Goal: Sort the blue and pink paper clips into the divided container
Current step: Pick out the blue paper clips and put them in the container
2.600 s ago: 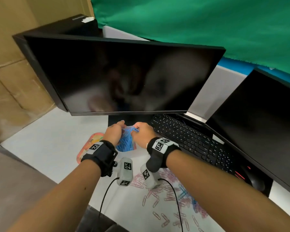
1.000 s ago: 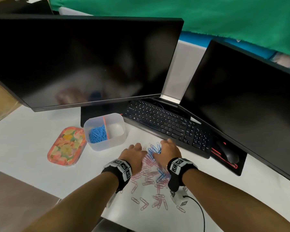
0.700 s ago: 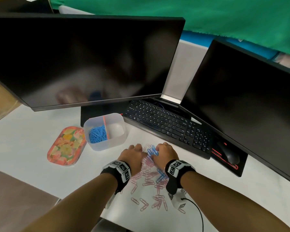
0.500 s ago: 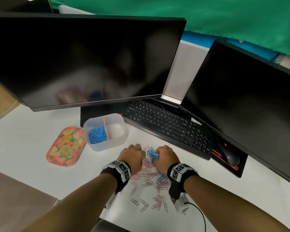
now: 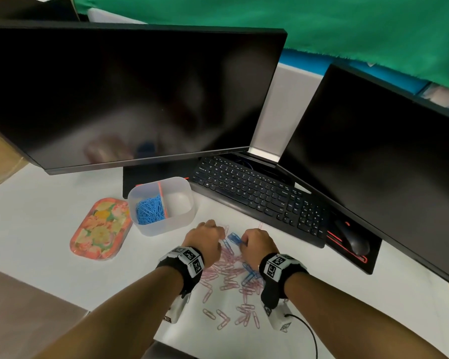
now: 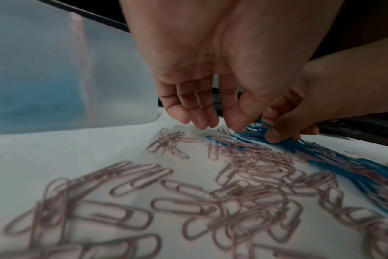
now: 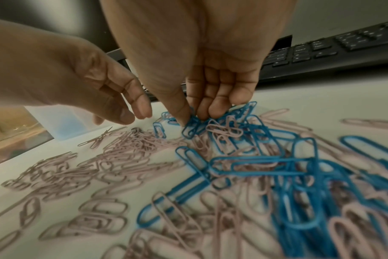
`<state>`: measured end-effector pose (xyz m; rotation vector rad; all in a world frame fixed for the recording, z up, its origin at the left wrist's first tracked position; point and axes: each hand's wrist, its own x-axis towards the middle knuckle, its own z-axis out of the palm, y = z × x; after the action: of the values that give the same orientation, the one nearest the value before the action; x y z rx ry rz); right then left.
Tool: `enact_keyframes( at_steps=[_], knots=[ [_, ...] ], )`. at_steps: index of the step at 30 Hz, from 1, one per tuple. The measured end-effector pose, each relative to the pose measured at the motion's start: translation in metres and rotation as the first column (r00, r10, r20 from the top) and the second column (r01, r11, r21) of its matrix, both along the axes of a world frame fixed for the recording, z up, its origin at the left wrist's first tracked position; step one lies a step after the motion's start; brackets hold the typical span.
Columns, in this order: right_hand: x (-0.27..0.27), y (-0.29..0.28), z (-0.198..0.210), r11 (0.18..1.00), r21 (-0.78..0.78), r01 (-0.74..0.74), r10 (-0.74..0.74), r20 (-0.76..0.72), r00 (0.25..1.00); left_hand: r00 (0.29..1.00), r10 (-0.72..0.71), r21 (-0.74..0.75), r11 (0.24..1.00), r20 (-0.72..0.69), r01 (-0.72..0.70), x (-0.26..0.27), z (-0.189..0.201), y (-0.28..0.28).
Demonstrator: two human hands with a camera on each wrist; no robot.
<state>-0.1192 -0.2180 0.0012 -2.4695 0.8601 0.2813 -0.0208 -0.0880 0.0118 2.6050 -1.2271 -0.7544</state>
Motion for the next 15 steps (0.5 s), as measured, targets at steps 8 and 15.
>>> enact_keyframes(
  at_steps=[8, 15],
  knots=[
    [-0.01, -0.012, 0.001, 0.965, 0.229, 0.126, -0.139, 0.038, 0.99, 0.983, 0.135, -0.104, 0.983, -0.125, -0.149, 0.002, -0.001, -0.003],
    [-0.021, -0.024, 0.025, 0.773, 0.618, 0.142, -0.209, 0.036, 0.977, 0.753, 0.272, -0.214, 0.852, -0.599, -0.479, 0.002, 0.0, -0.012]
  ],
)
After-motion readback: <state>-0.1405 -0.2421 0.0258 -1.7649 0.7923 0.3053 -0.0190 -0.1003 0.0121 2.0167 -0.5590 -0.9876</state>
